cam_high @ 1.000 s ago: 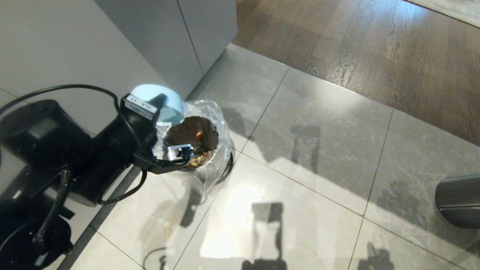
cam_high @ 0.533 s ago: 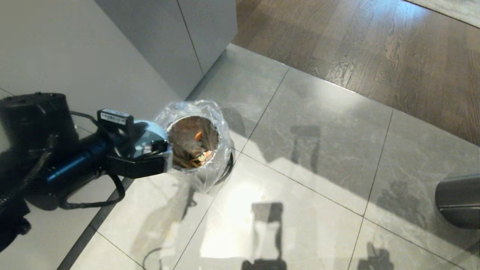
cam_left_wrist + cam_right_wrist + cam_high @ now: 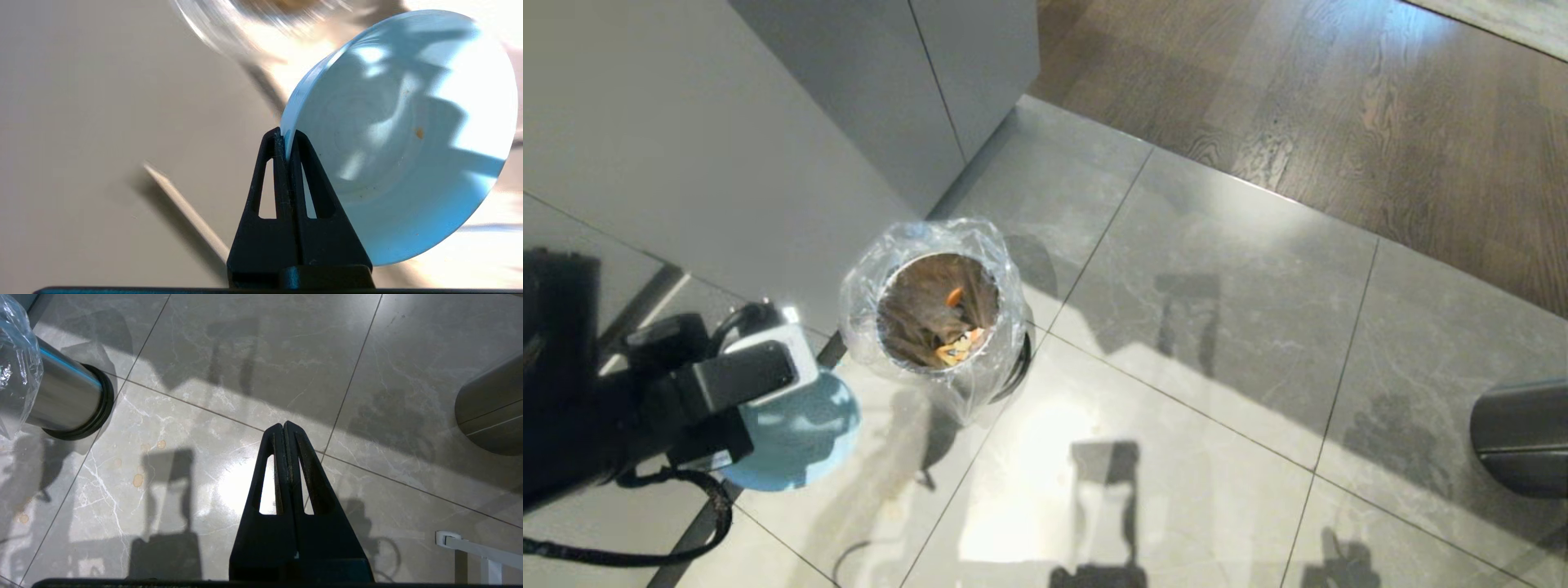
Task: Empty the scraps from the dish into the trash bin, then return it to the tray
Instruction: Put the bowl back to the table
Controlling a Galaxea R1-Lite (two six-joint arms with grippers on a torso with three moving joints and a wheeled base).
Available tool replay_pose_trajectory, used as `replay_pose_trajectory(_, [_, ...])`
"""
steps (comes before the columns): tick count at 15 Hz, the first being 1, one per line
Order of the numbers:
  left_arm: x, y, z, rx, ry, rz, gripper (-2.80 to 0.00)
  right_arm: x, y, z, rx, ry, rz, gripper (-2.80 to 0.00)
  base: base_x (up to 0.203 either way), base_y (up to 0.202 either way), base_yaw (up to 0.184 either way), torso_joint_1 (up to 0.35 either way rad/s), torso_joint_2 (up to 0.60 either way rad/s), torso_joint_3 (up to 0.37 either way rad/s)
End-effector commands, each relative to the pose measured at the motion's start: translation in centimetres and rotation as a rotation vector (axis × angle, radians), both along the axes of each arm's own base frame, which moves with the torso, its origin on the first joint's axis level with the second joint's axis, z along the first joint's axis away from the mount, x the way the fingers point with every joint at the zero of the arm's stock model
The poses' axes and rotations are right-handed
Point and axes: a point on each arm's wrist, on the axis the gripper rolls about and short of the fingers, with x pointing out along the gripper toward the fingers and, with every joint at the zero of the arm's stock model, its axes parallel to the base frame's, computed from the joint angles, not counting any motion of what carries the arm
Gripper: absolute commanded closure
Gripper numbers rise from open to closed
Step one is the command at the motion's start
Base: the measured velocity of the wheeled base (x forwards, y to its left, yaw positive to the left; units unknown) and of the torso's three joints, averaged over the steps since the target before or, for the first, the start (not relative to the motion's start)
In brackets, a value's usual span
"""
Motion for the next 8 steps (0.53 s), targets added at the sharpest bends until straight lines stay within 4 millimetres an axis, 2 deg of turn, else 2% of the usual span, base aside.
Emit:
replay_pose_trajectory(1, [-2.3,1.0,0.0,-0.218,0.019,0.139,0.00,0.0,0.0,0.0,0.001,0.001,-0.001,0.00,0.000,0.000,0.000,0.000,0.00,0.000])
replay_pose_trajectory(3, [-3.4,1.4,-1.1,-0.373,0.047,0.241,0.00,0.0,0.0,0.0,0.001,-0.001,-0.001,0.00,0.000,0.000,0.000,0.000,0.00,0.000])
replay_pose_trajectory(8, [-7.5,2.5,-3.1,-0.747,0.030,0.431,0.00,0.0,0.0,0.0,0.001,-0.001,-0.001,0.00,0.000,0.000,0.000,0.000,0.00,0.000])
